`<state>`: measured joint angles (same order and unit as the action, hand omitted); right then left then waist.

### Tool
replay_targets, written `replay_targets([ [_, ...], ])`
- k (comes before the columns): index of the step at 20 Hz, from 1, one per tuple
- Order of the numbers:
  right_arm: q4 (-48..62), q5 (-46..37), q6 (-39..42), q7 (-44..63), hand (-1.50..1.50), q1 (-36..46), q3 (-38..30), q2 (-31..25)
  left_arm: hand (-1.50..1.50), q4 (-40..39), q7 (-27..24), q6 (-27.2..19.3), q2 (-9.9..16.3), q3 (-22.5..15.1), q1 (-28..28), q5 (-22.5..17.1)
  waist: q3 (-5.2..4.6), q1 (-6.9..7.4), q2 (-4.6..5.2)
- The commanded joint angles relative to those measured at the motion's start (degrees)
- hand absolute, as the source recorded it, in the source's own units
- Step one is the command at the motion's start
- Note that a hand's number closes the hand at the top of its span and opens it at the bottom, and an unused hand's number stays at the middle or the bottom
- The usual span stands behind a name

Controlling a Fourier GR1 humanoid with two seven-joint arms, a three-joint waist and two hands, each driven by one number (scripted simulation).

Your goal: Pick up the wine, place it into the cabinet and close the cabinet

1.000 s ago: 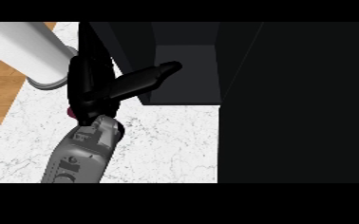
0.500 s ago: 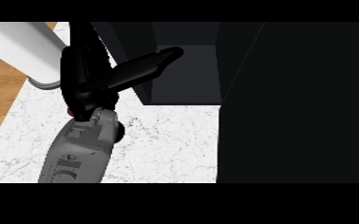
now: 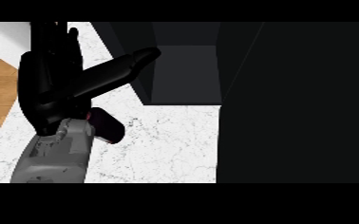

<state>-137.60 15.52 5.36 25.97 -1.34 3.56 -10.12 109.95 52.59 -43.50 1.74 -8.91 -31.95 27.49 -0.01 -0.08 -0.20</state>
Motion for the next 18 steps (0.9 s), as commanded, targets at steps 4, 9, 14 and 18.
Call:
replay_targets([
  [4,-9.16,2.58,-1.85,7.31,-1.50,0.66,-1.99,-1.32,-1.50,7.68,6.45,3.07,1.53,1.16,4.90,4.15,0.02,0.13,-0.10],
  [9,-7.73,-0.83,-3.19,6.38,-1.50,2.34,-0.24,0.25,-1.50,4.37,1.75,4.43,3.78,7.47,5.18,-2.77,-0.02,-0.12,0.12],
  [14,-8.71,4.58,1.16,4.53,-1.50,-1.96,-3.88,-1.52,-1.50,6.92,0.73,6.57,5.50,10.81,9.58,-8.40,0.01,-0.31,0.09],
  [18,-8.98,3.10,-0.14,6.85,-1.50,0.80,-2.91,-1.02,-1.50,5.34,-4.59,5.89,3.36,11.00,15.28,-13.04,-0.03,-0.27,0.12],
])
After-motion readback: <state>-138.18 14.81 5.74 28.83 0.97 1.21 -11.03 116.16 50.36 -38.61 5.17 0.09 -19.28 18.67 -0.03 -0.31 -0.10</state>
